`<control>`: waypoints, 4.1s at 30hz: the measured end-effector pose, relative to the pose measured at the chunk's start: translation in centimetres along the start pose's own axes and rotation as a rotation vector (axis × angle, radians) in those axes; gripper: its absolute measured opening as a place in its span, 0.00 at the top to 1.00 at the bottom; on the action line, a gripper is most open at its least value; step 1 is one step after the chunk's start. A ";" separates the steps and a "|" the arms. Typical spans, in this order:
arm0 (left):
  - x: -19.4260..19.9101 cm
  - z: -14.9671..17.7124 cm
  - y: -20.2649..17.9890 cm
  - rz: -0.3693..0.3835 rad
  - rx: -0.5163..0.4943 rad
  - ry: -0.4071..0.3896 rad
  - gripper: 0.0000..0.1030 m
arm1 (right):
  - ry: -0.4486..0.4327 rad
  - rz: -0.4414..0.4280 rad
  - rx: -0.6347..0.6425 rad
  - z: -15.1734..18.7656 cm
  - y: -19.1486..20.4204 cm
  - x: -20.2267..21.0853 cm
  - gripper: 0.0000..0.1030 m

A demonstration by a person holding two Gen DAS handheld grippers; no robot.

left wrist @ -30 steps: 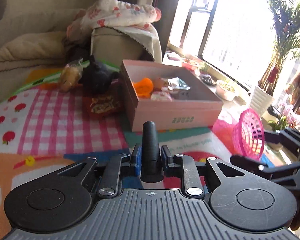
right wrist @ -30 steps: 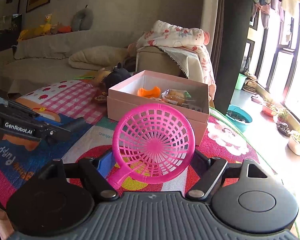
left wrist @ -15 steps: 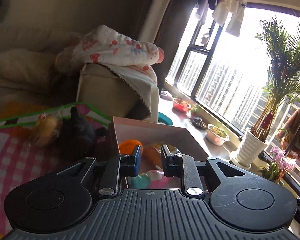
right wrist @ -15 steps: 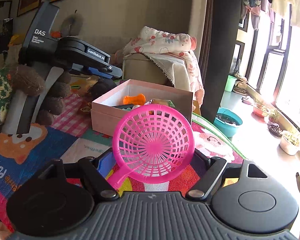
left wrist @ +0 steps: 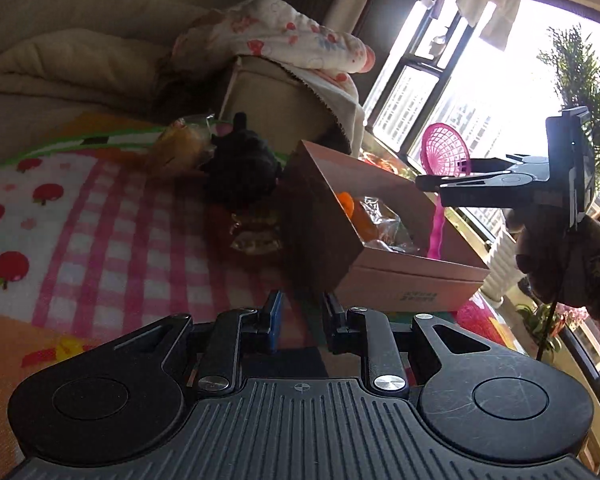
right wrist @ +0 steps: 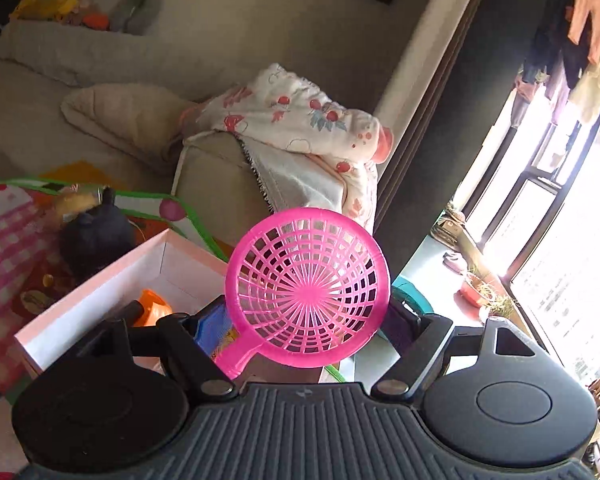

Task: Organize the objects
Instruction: 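Lower the pink strainer into the pink box and open the right tool, then grasp the bagged bread bun with the left tool and lift it, then grasp the yellow corn toy with the right tool while the left tool holds the bun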

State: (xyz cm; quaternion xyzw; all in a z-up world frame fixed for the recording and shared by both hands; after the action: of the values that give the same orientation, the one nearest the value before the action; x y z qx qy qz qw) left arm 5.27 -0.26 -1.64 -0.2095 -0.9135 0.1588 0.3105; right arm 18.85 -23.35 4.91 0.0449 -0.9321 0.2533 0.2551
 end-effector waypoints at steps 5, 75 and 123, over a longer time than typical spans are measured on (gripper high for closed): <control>1.1 0.1 2.9 -0.032 0.058 -0.014 0.78 | 0.135 -0.140 0.041 3.4 3.1 -2.8 0.22; -10.1 -16.1 10.4 -0.193 0.147 0.090 0.60 | 0.126 -0.409 -0.251 13.0 11.5 8.6 0.00; 2.2 -0.6 10.3 -0.316 -0.043 -0.041 0.43 | 0.388 -0.218 -0.488 -7.6 -3.0 -10.8 0.00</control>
State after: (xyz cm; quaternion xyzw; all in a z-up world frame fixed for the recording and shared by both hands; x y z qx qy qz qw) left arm 7.01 9.79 -4.39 -0.0665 -0.9443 0.0928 0.3085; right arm 32.27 -22.74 6.50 0.0331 -0.8891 -0.0024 0.4566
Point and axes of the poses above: each gripper's, at about its wrist camera, not at the fingertips, and x roughly against the way its jaws point, y to its left, z to its underside, the point moved 9 cm from there along -x, roughly the way its jaws point, and after that the axes turned 3 degrees about z, right-handed, at the moved point
